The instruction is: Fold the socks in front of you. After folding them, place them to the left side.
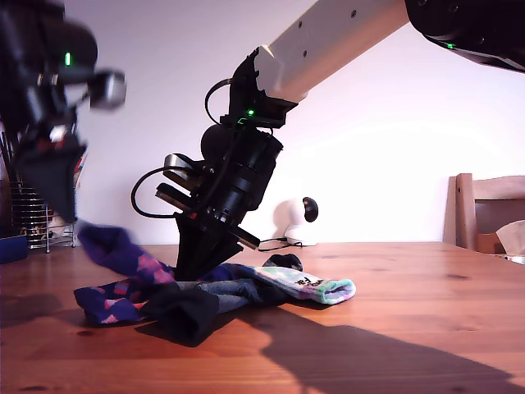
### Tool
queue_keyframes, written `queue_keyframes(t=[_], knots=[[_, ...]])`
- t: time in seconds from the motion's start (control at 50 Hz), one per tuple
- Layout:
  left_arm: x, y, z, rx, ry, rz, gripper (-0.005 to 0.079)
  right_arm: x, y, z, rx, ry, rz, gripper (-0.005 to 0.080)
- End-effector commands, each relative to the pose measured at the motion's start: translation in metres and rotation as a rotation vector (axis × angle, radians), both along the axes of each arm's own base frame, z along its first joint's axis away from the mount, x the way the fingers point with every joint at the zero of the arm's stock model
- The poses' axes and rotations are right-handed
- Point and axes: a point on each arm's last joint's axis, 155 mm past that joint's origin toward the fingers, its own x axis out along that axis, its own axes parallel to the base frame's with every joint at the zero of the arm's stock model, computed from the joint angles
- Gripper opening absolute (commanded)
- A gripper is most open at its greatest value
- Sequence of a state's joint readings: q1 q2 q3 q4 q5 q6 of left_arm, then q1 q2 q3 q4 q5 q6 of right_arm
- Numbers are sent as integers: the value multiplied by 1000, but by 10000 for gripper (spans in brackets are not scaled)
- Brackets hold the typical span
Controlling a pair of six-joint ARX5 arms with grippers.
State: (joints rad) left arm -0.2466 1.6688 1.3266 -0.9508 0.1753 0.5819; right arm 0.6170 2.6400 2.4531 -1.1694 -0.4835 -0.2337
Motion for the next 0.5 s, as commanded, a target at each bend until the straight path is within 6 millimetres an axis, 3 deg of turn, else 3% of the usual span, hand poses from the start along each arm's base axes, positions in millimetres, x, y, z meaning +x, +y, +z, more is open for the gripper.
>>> queue_keyframes(t=[0.0,0.2,0.32,0.48], knots=[[-6,-2,-3,-37,39,29,-20,-7,-5,-34,-48,49,4,-12],[-7,-20,4,-172,81,97,-20,-7,-5,-34,-48,49,4,-12],[4,-36,10,-282,71,123,-6,-7,-6,-34,-48,50,2,-12],[13,-47,7,-334,72,138,66,-7,-11,-35,-59,65,-7,-12]])
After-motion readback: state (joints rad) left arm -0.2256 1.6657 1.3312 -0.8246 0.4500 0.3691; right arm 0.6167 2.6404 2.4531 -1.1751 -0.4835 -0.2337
